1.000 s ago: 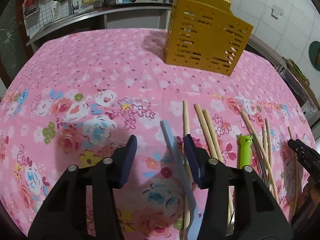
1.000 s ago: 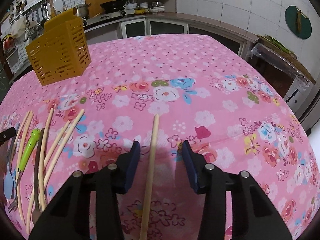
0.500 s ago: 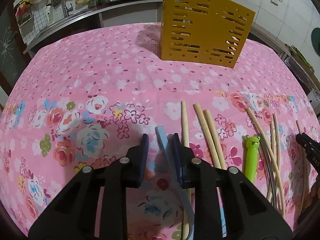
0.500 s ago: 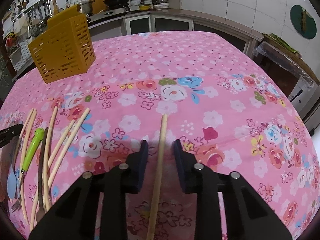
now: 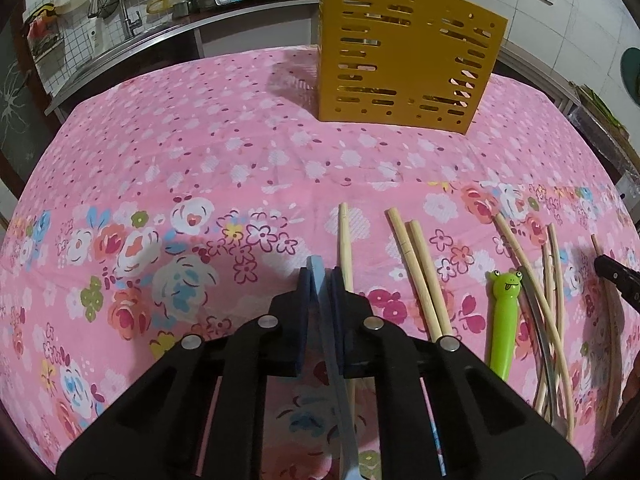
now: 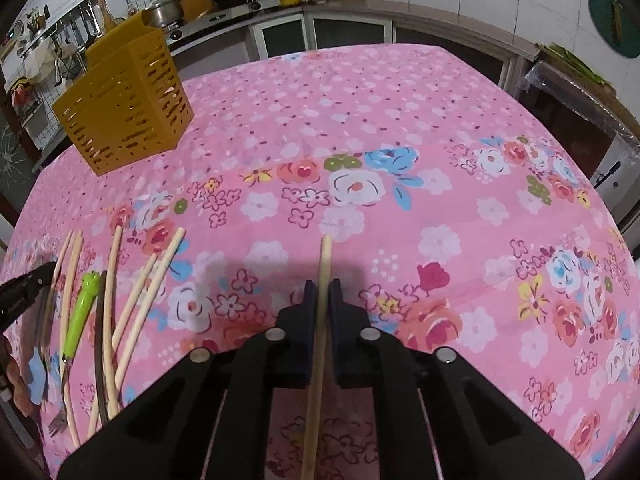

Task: Organize utensils
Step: 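Close the left tool on the blue spatula while the right tool grasps a chopstick, then lift the spatula with the left tool while the right tool carries its chopstick toward the holder, then lower the spatula into the yellow holder while the right tool inserts its chopstick, then open both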

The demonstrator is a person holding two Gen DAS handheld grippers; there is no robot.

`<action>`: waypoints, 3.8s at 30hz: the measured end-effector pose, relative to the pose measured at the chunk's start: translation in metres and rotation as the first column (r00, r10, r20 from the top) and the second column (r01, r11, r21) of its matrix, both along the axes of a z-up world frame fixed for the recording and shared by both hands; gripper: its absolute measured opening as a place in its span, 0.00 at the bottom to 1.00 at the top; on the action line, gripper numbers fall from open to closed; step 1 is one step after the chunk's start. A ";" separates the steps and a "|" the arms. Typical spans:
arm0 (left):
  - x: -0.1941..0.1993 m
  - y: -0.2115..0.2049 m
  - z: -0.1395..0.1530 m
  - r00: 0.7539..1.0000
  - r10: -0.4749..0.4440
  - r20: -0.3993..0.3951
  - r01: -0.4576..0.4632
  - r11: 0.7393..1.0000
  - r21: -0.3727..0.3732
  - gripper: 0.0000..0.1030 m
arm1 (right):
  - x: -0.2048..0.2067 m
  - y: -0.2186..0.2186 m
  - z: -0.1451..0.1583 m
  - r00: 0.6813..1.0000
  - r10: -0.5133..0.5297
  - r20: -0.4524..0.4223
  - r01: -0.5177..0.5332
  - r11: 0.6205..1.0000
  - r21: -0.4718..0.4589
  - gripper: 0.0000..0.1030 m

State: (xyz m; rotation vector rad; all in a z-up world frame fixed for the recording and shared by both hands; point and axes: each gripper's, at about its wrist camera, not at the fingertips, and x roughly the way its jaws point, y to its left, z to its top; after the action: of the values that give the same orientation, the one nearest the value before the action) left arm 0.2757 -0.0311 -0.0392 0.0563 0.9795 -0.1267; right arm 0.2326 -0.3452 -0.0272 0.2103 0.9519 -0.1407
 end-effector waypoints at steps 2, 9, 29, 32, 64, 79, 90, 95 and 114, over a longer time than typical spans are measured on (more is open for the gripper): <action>0.001 -0.003 0.001 1.000 -0.004 -0.005 0.004 1.000 0.010 0.09 | 0.003 0.000 0.000 1.000 0.001 -0.008 -0.001 1.000 -0.001 0.07; 0.007 0.003 0.001 1.000 -0.002 -0.021 0.001 0.999 -0.037 0.08 | 0.007 0.002 0.001 1.000 0.019 -0.022 -0.020 0.999 -0.028 0.07; -0.006 0.028 0.038 0.997 0.017 0.078 -0.002 0.980 -0.198 0.06 | -0.004 0.011 0.025 0.993 0.046 0.107 -0.053 0.997 0.063 0.06; -0.012 0.027 0.052 0.991 0.013 0.136 0.012 0.983 -0.186 0.06 | -0.007 0.017 0.038 0.986 0.060 0.157 -0.071 0.995 0.064 0.06; -0.013 0.037 0.120 0.916 0.023 0.400 0.048 0.985 -0.166 0.05 | 0.006 0.054 0.126 0.869 0.125 0.479 -0.140 0.990 -0.005 0.06; 0.008 0.032 0.154 0.886 0.031 0.463 0.047 0.987 -0.156 0.05 | 0.034 0.069 0.165 0.806 0.153 0.572 -0.164 0.986 -0.033 0.06; 0.043 0.022 0.220 0.828 0.040 0.560 0.060 0.986 -0.159 0.05 | 0.079 0.084 0.231 0.704 0.169 0.690 -0.197 0.980 -0.039 0.06; 0.067 0.014 0.244 0.808 0.051 0.587 0.064 0.983 -0.173 0.05 | 0.107 0.091 0.251 0.655 0.160 0.739 -0.194 0.980 -0.041 0.06; 0.133 -0.024 0.215 0.827 0.012 0.562 0.085 0.985 -0.147 0.05 | 0.199 0.095 0.217 0.607 0.120 0.786 -0.167 0.986 -0.022 0.06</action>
State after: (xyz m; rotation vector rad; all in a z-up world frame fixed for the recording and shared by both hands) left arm 0.4092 -0.0553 0.1755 -0.0411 0.3707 -0.2136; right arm 0.4313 -0.2499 0.1899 0.2147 0.0701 0.1336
